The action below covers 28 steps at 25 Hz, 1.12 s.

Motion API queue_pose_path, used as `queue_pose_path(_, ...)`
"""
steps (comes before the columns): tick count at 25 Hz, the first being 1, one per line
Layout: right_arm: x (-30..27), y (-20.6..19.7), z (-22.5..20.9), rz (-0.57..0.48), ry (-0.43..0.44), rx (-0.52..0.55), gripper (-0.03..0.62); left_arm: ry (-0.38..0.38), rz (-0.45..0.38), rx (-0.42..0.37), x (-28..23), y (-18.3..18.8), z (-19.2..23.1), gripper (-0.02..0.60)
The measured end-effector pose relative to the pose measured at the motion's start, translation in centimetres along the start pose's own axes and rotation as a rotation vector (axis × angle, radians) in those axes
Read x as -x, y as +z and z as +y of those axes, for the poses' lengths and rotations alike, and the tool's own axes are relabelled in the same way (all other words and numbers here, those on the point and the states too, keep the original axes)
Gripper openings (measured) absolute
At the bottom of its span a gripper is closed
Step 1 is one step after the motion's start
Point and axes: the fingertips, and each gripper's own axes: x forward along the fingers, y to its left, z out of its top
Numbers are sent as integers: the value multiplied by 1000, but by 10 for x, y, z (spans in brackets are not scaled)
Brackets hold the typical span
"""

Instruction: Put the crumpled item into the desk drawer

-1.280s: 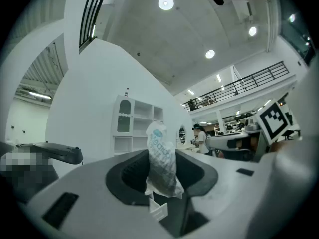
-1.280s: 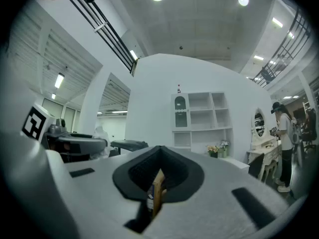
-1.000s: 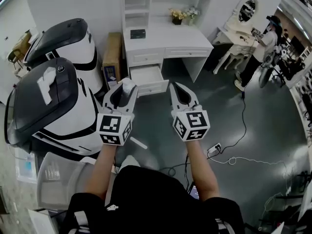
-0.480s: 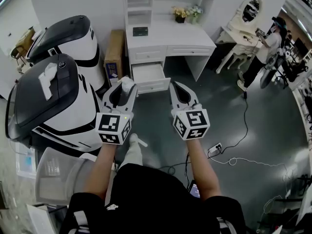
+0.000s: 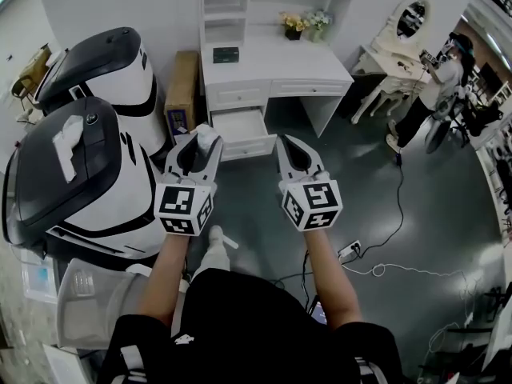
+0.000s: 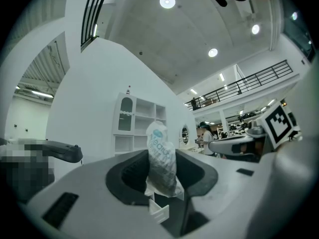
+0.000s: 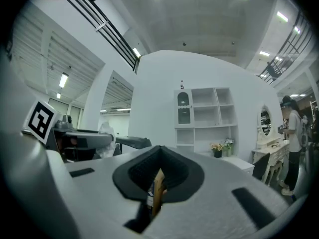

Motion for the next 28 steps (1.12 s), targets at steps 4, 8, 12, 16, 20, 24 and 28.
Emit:
queue_pose_path(4,-29,-2,-10,1,8,-6,-7,3,2,4,-25,-4,15,138)
queue_pose_path(8,-61,-4,-21,-2,13,-10,-7,1,7,0,-53,-9,32,138)
queue_pose_path(12,-96,-3,-35,-4,10,-15,-7,-1,5,1,-84,-9,51,138)
queue_pose_path(16,-133,-3,-49,5,-1,-24,-6,-14,15,8,-116,-10,73,138)
queue_pose_path(20,-175,-3,-60,15,-10,-36,-6,-24,22,11,-150,-9,102,138)
queue_pose_path(24,-222,-5,-69,25,-33,-46,-7,-44,28,9,-186,-9,134,138)
queue_pose_path(28,-265,-11,-71,37,-48,-52,-7,-61,47,15,-216,-19,167,139)
